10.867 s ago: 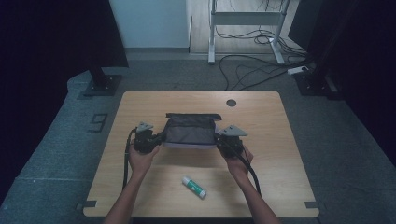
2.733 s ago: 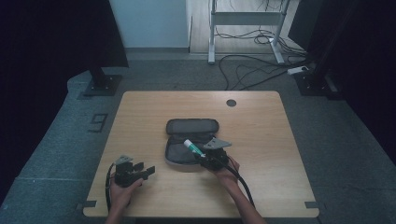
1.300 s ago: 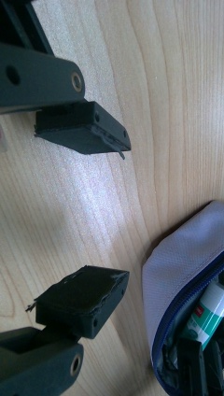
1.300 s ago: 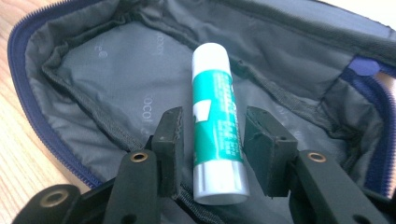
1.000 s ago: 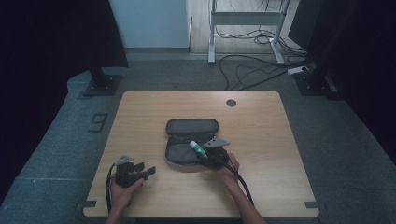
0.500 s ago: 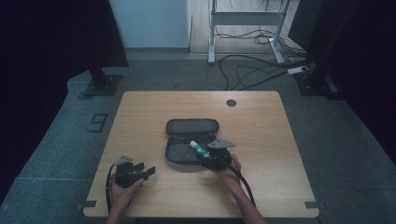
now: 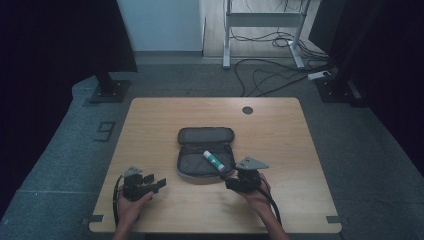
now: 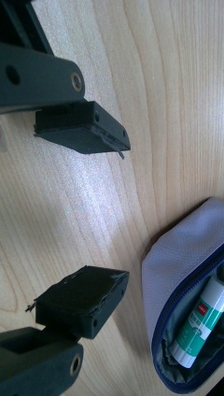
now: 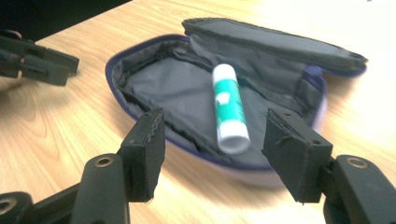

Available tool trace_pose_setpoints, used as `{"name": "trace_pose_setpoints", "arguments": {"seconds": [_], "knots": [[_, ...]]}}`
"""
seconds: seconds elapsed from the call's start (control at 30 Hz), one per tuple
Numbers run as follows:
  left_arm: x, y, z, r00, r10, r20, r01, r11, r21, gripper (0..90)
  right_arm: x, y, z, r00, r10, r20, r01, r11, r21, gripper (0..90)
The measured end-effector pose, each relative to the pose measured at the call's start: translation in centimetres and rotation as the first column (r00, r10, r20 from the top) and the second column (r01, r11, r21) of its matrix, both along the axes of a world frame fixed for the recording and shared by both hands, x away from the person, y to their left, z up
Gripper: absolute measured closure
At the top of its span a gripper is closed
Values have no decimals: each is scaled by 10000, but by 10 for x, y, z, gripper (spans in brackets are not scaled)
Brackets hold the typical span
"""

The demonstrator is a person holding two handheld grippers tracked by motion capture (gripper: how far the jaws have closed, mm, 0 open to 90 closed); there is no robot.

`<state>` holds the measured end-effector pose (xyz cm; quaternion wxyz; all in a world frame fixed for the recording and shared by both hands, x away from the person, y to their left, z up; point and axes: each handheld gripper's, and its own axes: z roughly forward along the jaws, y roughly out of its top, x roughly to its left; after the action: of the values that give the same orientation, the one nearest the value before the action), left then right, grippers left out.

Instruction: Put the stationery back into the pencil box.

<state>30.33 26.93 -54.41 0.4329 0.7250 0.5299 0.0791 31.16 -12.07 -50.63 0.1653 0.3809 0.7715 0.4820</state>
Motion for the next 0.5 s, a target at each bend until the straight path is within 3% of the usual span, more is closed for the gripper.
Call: {"name": "trace_pose_setpoints", "arguments": {"seconds": [0.3,0.5], "knots": [[0,1,1,10000,0,10,0,10000,-44,324,-15,-30,-10,9982,-584,-122,584,9983,-34,379],[0,1,1,10000,-55,3,55,10000,-42,323,-24,-59,-24,9923,-1179,-372,1169,9928,-277,376]]}}
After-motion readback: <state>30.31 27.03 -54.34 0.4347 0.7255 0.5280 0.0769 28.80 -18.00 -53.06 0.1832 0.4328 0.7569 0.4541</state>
